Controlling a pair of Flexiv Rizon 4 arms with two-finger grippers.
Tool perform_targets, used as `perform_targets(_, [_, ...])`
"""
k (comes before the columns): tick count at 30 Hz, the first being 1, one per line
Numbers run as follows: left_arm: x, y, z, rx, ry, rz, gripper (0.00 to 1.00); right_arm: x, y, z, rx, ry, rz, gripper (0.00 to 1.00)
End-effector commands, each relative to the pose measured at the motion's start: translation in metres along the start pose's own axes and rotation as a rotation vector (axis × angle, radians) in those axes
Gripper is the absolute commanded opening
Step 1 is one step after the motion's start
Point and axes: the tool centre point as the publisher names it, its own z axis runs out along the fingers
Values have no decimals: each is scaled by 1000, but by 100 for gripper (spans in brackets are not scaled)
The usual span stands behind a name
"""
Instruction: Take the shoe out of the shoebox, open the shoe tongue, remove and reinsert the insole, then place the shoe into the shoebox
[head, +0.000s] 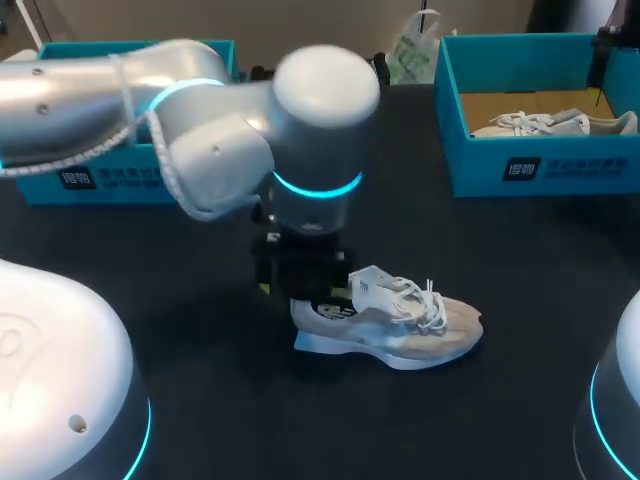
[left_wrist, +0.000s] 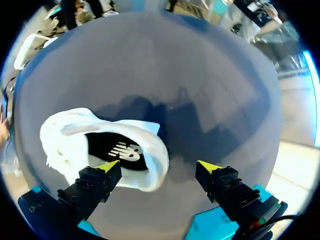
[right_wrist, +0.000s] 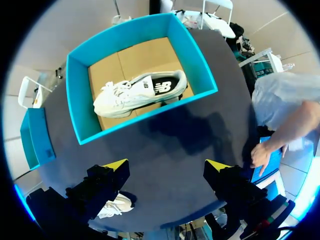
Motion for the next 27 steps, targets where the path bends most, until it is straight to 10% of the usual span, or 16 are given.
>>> perform_targets(1, [42, -5, -46, 39, -144, -113, 100, 0, -1, 0, -2, 0, 1, 100])
perform_targets(11, [95, -32, -96, 243, -378, -334, 100, 0, -1, 0, -2, 0, 1, 100])
perform_targets(27, [108, -25, -85, 292, -416, -428, 100, 0, -1, 0, -2, 0, 1, 100])
